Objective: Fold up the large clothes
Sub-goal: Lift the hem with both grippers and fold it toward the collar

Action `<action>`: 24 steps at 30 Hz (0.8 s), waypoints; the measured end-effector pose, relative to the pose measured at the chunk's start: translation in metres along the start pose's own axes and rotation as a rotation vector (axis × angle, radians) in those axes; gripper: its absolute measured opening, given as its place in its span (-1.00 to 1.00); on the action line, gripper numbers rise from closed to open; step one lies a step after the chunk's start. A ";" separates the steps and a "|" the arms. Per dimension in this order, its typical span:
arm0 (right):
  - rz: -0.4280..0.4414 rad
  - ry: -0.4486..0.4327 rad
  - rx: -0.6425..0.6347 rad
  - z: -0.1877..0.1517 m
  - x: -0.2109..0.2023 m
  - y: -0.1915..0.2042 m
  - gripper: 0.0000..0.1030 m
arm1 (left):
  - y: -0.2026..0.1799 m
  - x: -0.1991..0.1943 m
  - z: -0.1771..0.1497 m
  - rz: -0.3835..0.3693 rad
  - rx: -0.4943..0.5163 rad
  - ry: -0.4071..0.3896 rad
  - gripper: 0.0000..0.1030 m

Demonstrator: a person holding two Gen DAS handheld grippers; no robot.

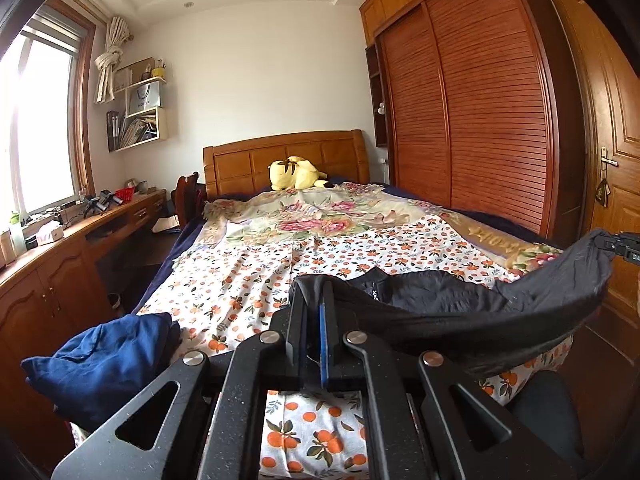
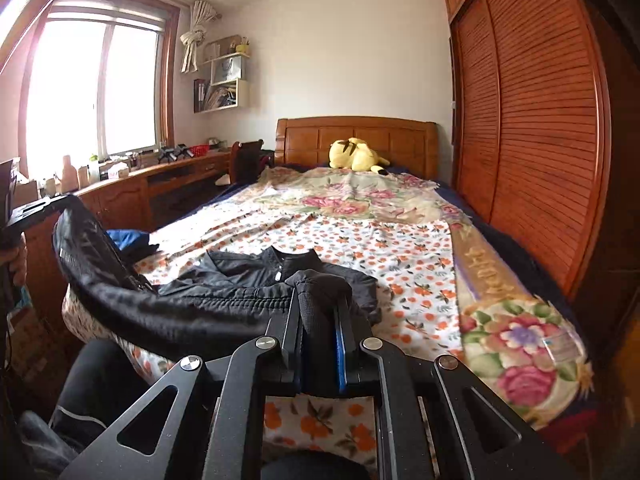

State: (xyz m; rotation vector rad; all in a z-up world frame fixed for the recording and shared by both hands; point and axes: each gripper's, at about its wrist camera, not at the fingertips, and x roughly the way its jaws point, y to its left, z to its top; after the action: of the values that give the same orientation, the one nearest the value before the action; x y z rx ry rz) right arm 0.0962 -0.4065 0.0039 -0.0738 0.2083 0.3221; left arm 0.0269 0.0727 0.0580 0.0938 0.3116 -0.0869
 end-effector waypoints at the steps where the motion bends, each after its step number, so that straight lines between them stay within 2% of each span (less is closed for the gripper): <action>1: -0.001 0.017 -0.004 -0.004 -0.001 -0.002 -0.77 | 0.000 0.007 -0.004 0.001 -0.011 0.009 -0.90; 7: 0.008 0.105 -0.001 -0.021 0.032 -0.003 -0.77 | -0.004 0.049 -0.023 -0.003 -0.049 0.068 -0.90; 10: 0.005 0.117 -0.002 -0.012 0.054 -0.004 -0.76 | -0.006 0.072 -0.031 0.019 -0.040 0.097 -0.90; 18: -0.031 0.153 -0.012 0.006 0.155 0.000 -0.75 | 0.003 0.140 -0.035 0.047 -0.010 0.165 -0.90; 24: -0.052 0.193 -0.038 0.020 0.223 0.004 -0.74 | 0.016 0.181 -0.036 0.068 -0.045 0.190 -0.90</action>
State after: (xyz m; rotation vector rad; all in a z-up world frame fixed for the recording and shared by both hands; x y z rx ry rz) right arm 0.3058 -0.3322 -0.0243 -0.1478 0.3905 0.2675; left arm 0.1889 0.0796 -0.0309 0.0679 0.4995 -0.0034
